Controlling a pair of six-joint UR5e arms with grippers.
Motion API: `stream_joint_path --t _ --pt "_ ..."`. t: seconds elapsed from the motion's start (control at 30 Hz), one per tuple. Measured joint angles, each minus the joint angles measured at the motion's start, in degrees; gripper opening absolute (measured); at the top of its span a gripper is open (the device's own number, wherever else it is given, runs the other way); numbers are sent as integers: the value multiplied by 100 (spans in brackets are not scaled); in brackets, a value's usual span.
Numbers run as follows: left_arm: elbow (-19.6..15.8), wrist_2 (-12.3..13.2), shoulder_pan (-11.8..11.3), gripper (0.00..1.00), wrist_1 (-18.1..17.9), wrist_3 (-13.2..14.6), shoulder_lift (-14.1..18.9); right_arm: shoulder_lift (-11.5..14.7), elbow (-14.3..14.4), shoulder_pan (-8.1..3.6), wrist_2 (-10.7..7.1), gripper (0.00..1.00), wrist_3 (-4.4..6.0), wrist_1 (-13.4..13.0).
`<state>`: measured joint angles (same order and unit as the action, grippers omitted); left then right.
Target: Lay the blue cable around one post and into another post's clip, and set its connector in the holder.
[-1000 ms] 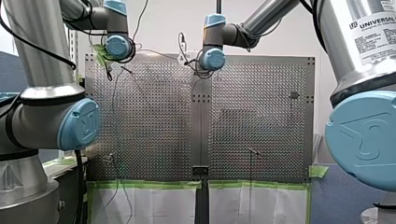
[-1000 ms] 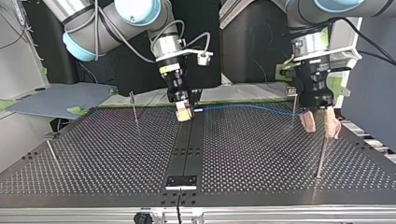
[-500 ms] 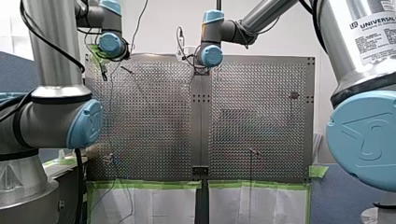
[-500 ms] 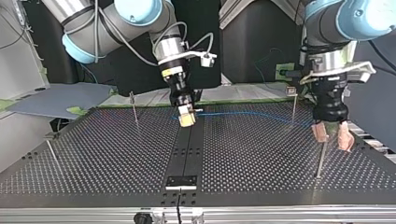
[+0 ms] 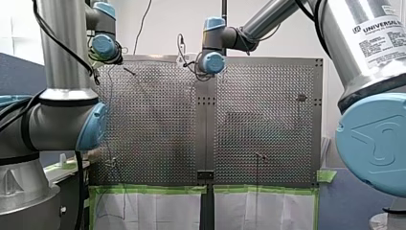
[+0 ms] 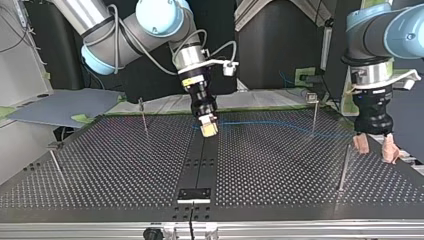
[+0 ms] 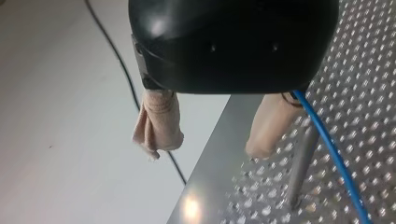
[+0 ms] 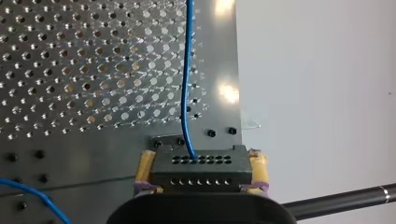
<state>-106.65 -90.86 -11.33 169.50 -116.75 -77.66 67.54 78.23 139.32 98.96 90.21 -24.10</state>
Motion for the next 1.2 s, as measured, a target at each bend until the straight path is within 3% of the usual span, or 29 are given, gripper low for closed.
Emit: stream_joint_path --t 0.27,0.5,0.87,1.2 --pt "82 256 -142 100 -202 -145 -125 -38 -223 44 -37 0 -2 -47" --pt "92 500 -211 100 -530 -444 -137 -54 -348 48 -41 0 19 -104" --pt "120 541 -405 100 -967 -638 -441 -121 -411 42 -50 0 23 -178" --pt "172 653 -546 100 -1284 -779 -890 -502 -803 24 -68 0 -1 110"
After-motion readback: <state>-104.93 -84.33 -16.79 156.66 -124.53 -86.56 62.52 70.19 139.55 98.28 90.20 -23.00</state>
